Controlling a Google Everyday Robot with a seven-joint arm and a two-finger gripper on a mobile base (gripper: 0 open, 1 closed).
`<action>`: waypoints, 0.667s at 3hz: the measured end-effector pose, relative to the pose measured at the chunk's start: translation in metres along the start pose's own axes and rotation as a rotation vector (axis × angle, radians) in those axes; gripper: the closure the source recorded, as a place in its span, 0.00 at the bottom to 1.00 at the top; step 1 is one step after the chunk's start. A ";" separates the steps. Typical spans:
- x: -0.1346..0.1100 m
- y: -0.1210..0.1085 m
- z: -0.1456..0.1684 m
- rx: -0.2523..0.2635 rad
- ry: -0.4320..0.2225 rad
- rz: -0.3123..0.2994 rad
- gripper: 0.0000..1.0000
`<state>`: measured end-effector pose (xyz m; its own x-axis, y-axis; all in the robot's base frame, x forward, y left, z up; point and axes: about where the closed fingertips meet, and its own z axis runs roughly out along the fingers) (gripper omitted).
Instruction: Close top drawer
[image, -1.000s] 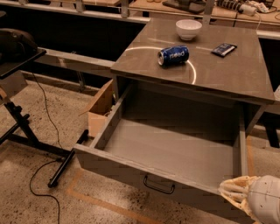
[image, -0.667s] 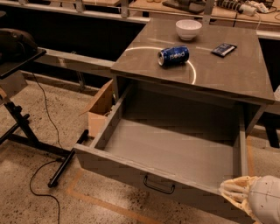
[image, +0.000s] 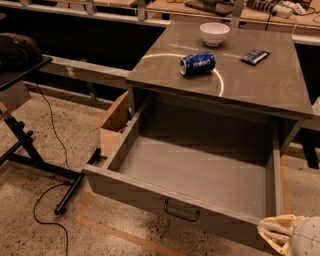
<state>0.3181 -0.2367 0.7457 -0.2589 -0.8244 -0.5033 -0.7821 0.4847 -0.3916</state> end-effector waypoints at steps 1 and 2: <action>0.009 0.017 -0.001 0.017 0.028 0.033 1.00; 0.011 0.030 0.011 0.018 0.017 0.040 1.00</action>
Offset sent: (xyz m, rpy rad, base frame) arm -0.0247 0.0171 -0.0440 0.0194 -0.0043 -0.0481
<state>0.2982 -0.2276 0.7199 -0.2997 -0.8088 -0.5059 -0.7606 0.5227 -0.3851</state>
